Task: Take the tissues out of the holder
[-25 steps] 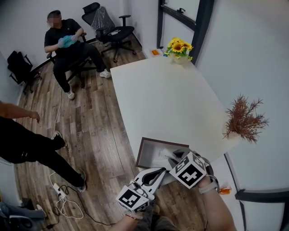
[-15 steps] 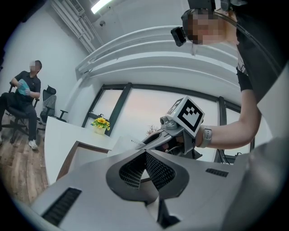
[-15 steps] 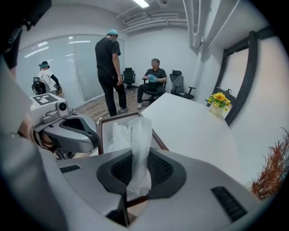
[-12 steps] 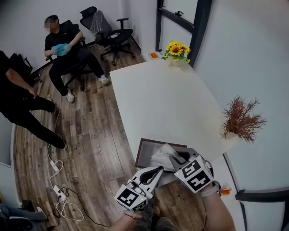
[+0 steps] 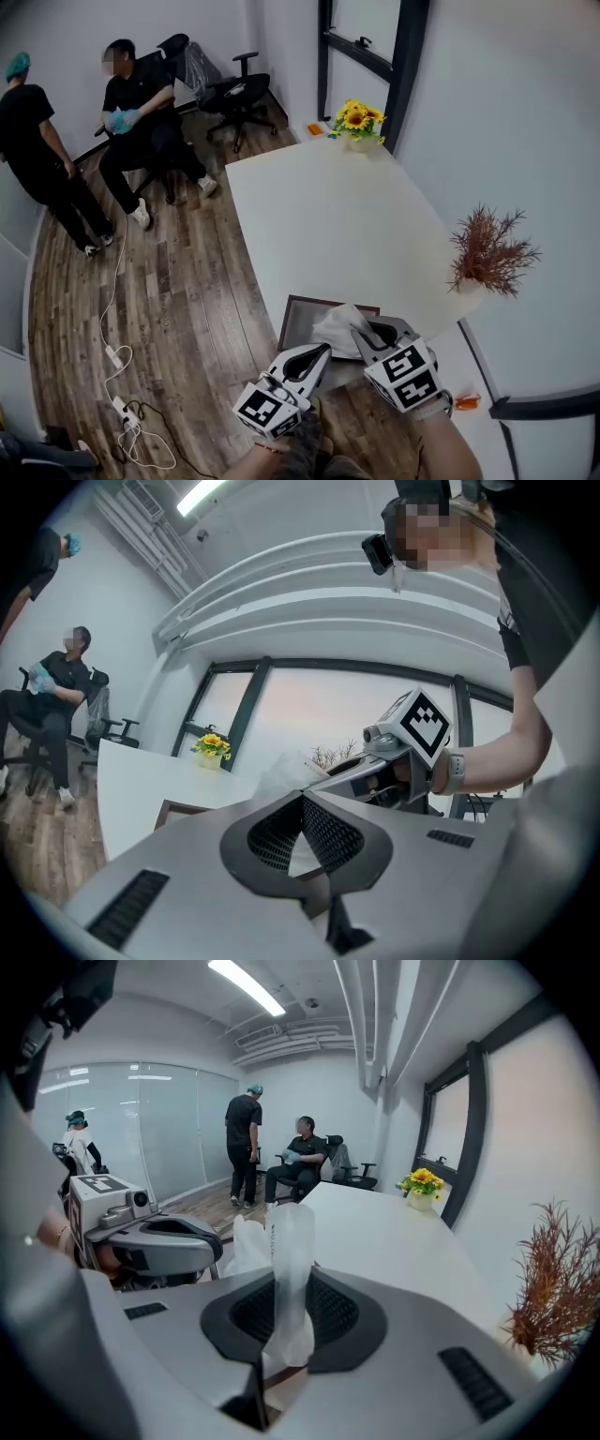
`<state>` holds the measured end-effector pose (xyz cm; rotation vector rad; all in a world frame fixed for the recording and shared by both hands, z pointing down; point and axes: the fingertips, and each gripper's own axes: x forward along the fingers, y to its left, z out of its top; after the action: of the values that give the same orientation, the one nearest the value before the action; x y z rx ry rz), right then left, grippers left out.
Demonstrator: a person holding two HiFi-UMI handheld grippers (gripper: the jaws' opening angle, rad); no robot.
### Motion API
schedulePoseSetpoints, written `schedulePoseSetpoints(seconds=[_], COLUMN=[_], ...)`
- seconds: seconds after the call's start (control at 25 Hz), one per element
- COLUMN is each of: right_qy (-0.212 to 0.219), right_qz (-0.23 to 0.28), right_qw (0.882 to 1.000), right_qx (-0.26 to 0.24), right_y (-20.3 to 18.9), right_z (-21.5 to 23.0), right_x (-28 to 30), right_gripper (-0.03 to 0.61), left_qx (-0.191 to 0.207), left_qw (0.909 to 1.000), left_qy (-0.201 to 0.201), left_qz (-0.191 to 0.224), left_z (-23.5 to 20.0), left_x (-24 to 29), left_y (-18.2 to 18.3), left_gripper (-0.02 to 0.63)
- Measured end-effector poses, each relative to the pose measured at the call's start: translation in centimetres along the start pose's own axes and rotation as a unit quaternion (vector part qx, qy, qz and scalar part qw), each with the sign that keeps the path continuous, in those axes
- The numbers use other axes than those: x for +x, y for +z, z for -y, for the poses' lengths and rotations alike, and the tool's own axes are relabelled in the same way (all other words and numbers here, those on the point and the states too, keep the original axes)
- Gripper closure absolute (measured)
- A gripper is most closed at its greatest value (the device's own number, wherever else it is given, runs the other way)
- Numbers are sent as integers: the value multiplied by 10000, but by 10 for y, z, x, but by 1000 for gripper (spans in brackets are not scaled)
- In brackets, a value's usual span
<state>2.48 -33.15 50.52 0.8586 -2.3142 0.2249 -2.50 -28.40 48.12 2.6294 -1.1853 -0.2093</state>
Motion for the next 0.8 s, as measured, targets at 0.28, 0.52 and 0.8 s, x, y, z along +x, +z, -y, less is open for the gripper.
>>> schedulePoseSetpoints(seconds=[0.28, 0.52, 0.8], right_qy=[-281, -453, -714], right_qz=[456, 788, 1082], right_qw=[9985, 9953, 9906], right_qx=[126, 330, 433], right_y=[15, 24, 31], right_z=[0, 3, 7], right_x=[-21, -37, -54], right_gripper=[518, 518, 518], left_qx=[212, 310, 447], left_qw=[9997, 9994, 9986], left_qy=[-16, 60, 58], left_qz=[84, 164, 268], left_z=[-1, -5, -3], left_x=[-2, -3, 0], left_y=[17, 27, 41], left_gripper=[606, 606, 606])
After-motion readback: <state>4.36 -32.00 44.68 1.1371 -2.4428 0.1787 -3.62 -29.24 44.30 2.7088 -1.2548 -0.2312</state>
